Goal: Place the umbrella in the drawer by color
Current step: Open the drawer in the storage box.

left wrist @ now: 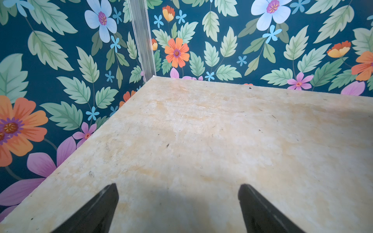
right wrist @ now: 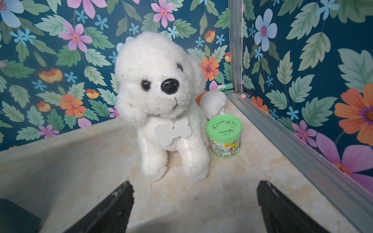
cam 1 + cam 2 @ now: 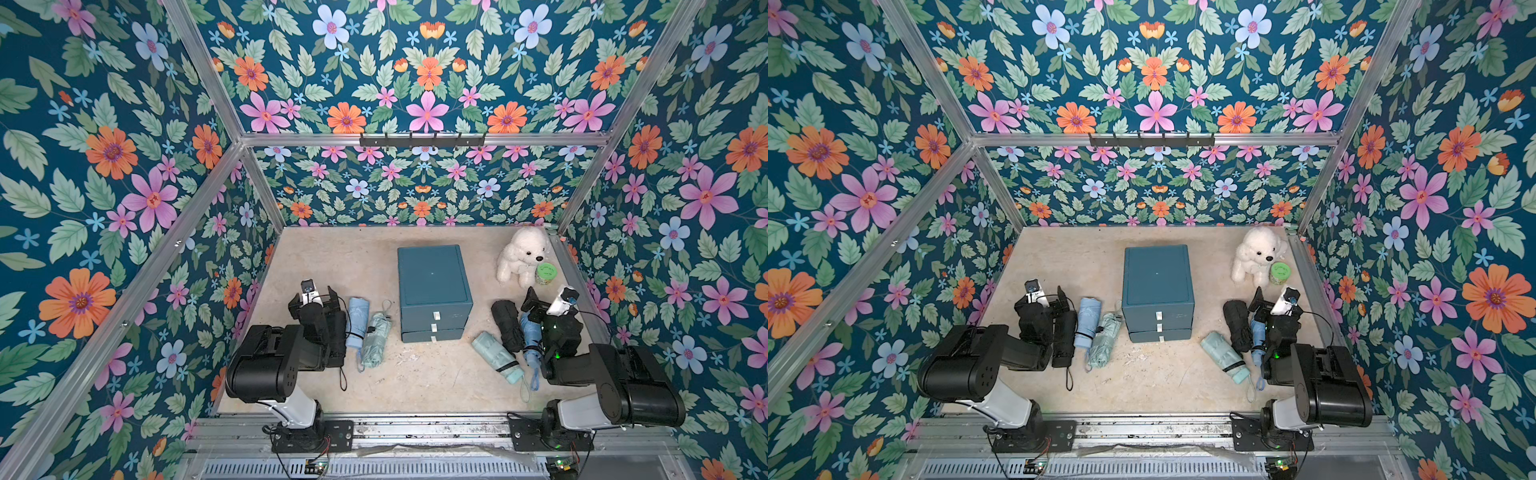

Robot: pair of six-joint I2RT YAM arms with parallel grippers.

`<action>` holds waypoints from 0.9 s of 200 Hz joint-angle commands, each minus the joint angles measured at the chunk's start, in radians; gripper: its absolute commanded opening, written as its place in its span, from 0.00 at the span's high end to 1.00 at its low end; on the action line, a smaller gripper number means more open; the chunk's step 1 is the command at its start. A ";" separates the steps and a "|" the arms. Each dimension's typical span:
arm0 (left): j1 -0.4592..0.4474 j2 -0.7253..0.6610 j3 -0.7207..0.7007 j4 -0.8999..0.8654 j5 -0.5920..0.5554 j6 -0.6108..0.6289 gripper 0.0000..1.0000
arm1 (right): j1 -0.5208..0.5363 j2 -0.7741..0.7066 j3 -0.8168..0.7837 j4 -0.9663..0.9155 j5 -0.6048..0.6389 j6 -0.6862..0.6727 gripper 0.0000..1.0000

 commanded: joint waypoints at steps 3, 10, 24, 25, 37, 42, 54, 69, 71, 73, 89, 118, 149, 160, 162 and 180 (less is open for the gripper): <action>0.001 -0.001 0.004 0.016 0.002 0.004 0.01 | 0.001 0.000 0.000 0.020 0.000 -0.012 0.01; 0.001 -0.001 0.004 0.014 0.002 0.003 0.00 | 0.001 0.000 0.001 0.020 0.000 -0.013 0.01; 0.002 -0.001 0.005 0.013 0.002 0.004 0.00 | 0.002 0.000 0.001 0.019 0.000 -0.012 0.01; 0.001 -0.001 0.004 0.012 0.002 0.004 0.00 | 0.001 0.000 0.001 0.019 0.000 -0.013 0.01; 0.001 -0.001 0.004 0.012 0.003 0.004 0.00 | 0.001 0.000 0.001 0.019 -0.001 -0.012 0.01; 0.001 -0.001 0.004 0.012 0.003 0.003 0.01 | 0.001 0.000 0.000 0.020 -0.002 -0.011 0.01; 0.000 -0.009 -0.002 0.048 -0.023 0.012 0.01 | 0.001 0.000 0.003 0.016 -0.002 -0.008 0.01; -0.008 -0.163 0.049 -0.180 -0.061 0.002 0.01 | 0.034 -0.089 0.034 -0.101 0.137 -0.009 0.01; -0.008 -0.193 0.067 -0.227 -0.078 -0.005 0.01 | 0.045 -0.119 0.049 -0.160 0.167 -0.010 0.01; -0.010 -0.220 0.085 -0.289 -0.103 -0.013 0.01 | 0.051 -0.150 0.070 -0.220 0.190 -0.011 0.01; -0.014 -0.411 0.213 -0.604 -0.297 -0.201 0.01 | 0.096 -0.365 0.266 -0.648 0.222 0.042 0.01; -0.019 -0.647 0.404 -1.138 -0.261 -0.539 0.04 | 0.097 -0.595 0.305 -0.963 0.224 0.531 0.01; -0.121 -0.741 0.478 -1.359 0.028 -0.558 0.20 | 0.060 -0.772 0.314 -1.335 0.023 0.788 0.01; -0.218 -0.776 0.484 -1.435 0.014 -0.563 0.20 | 0.184 -0.746 0.410 -1.564 0.189 0.780 0.01; -0.235 -0.783 0.484 -1.443 0.009 -0.562 0.20 | 0.203 -0.739 0.430 -1.602 0.219 0.780 0.01; -0.390 -0.824 0.466 -1.516 0.012 -0.603 0.23 | 0.467 -0.648 0.611 -1.944 0.508 0.925 0.01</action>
